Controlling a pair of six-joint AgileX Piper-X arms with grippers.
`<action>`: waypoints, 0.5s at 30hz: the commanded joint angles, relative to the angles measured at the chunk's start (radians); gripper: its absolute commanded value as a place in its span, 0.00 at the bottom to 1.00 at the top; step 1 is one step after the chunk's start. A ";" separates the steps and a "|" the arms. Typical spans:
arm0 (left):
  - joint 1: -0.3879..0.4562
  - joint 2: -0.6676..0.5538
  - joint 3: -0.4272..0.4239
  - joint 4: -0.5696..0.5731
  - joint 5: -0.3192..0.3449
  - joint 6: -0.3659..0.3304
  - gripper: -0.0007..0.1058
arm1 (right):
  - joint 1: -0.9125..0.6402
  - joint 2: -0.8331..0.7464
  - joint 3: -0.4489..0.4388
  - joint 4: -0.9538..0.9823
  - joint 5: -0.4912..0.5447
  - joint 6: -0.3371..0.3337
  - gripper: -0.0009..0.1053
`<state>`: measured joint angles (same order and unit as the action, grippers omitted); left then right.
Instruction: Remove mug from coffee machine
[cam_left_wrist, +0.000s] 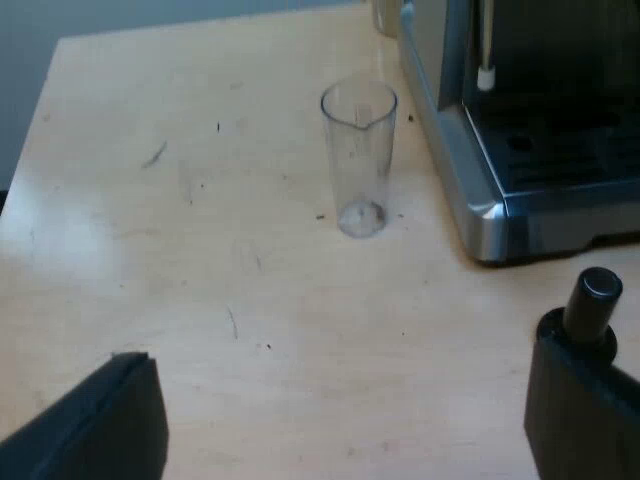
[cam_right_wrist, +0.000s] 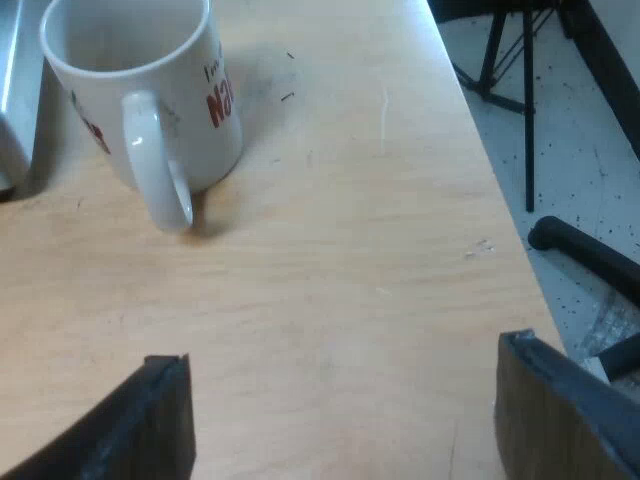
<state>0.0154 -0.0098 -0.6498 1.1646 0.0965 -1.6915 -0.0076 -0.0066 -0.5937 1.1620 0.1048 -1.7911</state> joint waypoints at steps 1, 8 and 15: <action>0.002 -0.043 0.025 -0.026 -0.017 -0.001 0.82 | -0.005 -0.047 -0.004 0.023 -0.005 -0.001 0.62; 0.002 -0.043 0.088 -0.012 -0.003 -0.001 0.82 | -0.005 -0.047 0.024 0.055 -0.005 -0.001 0.62; 0.002 -0.043 0.092 -0.024 0.011 -0.001 0.82 | -0.005 -0.047 0.026 0.065 -0.005 -0.001 0.62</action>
<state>0.0154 -0.0098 -0.5579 1.1642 0.1041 -1.6915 -0.0076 -0.0066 -0.5639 1.2322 0.1014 -1.7911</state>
